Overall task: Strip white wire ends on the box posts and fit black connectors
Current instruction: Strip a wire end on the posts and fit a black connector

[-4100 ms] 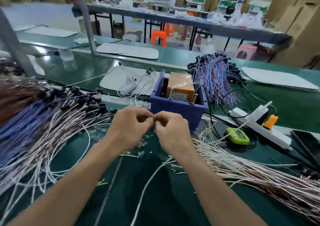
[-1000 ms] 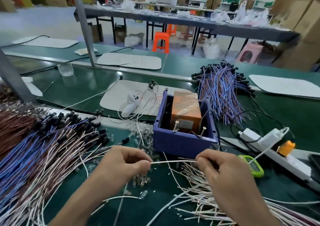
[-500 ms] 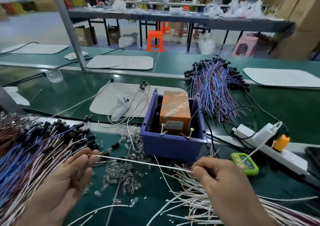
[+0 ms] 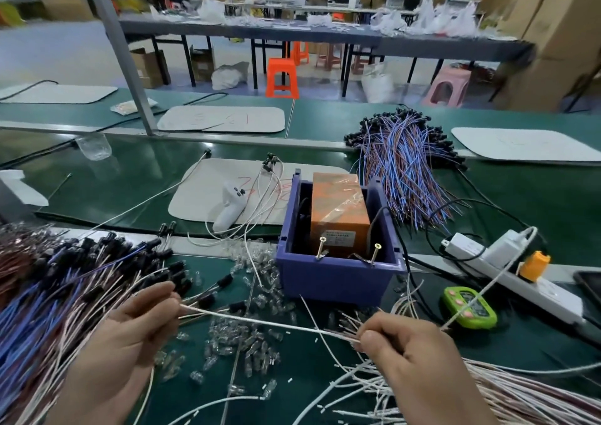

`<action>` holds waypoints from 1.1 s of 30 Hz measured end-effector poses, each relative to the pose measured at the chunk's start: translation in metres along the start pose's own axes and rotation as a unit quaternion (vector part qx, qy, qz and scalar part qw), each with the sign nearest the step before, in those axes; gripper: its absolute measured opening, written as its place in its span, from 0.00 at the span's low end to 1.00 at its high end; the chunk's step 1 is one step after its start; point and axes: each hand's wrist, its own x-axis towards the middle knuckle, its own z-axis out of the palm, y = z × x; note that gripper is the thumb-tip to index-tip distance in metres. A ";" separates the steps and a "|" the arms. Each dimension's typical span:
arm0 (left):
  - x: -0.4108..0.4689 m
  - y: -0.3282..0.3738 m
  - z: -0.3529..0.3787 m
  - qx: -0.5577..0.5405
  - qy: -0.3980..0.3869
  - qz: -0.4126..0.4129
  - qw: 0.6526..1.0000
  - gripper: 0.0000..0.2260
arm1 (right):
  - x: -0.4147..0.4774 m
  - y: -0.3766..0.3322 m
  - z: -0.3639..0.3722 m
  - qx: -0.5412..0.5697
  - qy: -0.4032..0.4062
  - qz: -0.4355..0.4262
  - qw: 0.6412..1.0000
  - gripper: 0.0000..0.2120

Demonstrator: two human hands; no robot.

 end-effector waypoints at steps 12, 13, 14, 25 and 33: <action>0.004 0.000 -0.009 -0.121 0.114 -0.006 0.986 0.10 | 0.011 0.000 0.003 0.078 0.035 -0.024 0.996 0.16; 0.003 0.003 -0.012 -0.116 0.121 -0.005 0.986 0.09 | 0.011 0.001 0.004 0.090 0.033 -0.027 0.995 0.15; 0.002 0.005 -0.016 -0.110 0.128 -0.004 0.986 0.07 | 0.012 0.002 0.005 0.102 0.029 -0.031 0.994 0.15; -0.027 0.015 0.032 0.169 -0.038 0.002 0.985 0.15 | 0.011 0.002 0.018 0.293 -0.007 -0.037 0.955 0.15; -0.031 0.009 0.051 0.196 -0.063 -0.017 0.979 0.11 | 0.009 0.006 0.006 0.263 0.007 -0.058 0.963 0.14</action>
